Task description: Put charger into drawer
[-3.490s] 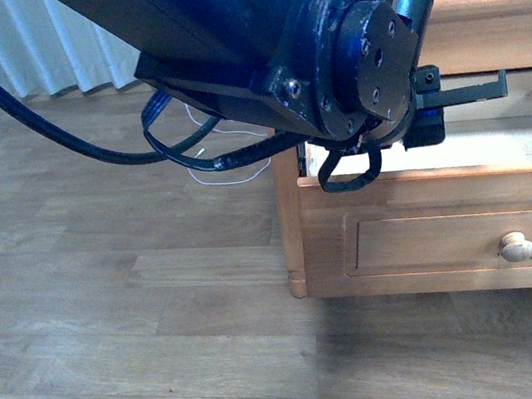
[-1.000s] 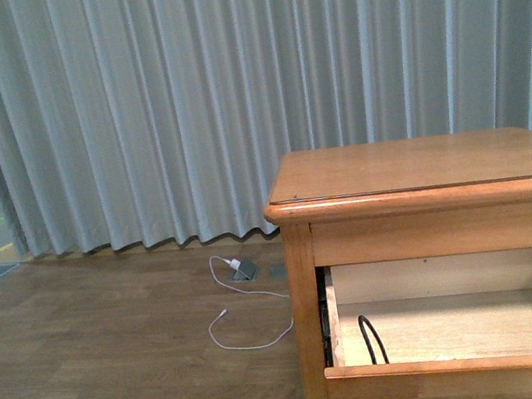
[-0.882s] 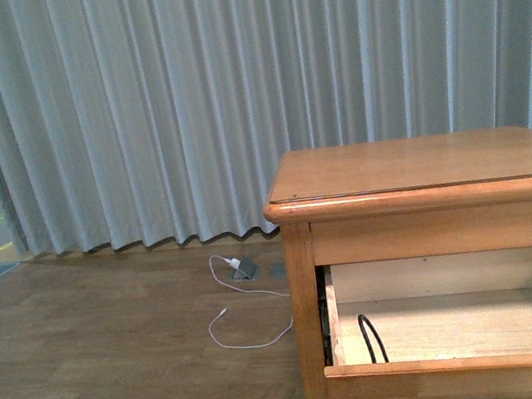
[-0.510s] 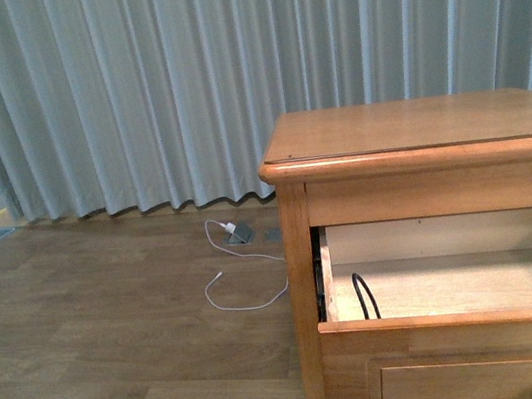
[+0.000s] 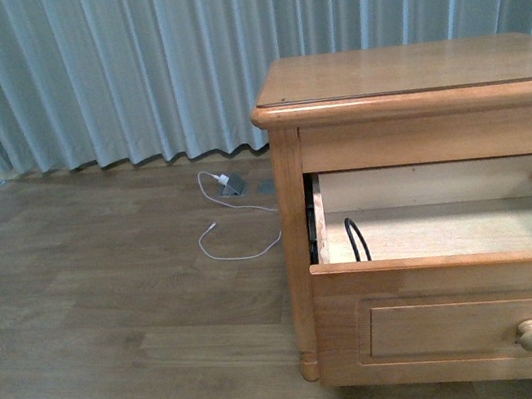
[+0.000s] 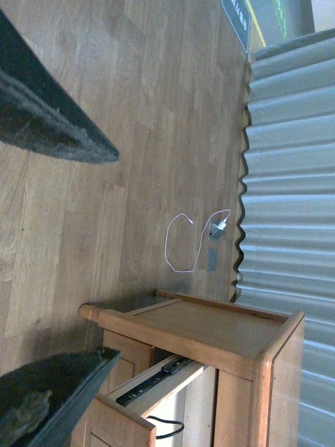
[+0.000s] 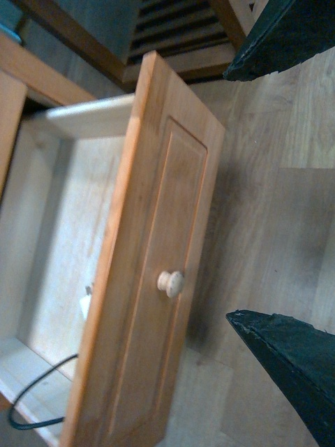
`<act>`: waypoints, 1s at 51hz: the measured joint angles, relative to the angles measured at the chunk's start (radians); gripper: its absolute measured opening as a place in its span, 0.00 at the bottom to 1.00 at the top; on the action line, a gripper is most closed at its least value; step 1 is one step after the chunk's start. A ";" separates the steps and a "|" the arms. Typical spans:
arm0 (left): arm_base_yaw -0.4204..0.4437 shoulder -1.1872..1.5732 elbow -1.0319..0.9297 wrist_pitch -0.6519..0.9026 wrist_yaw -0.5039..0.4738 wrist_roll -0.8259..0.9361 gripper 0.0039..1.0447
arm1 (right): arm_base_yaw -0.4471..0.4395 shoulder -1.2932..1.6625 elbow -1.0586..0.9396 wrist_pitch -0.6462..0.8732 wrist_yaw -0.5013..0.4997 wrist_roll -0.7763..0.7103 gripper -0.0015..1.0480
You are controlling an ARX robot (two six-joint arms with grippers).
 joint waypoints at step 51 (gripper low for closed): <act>0.000 0.000 0.000 0.000 0.000 0.002 0.95 | 0.040 1.197 0.715 0.468 0.075 0.100 0.92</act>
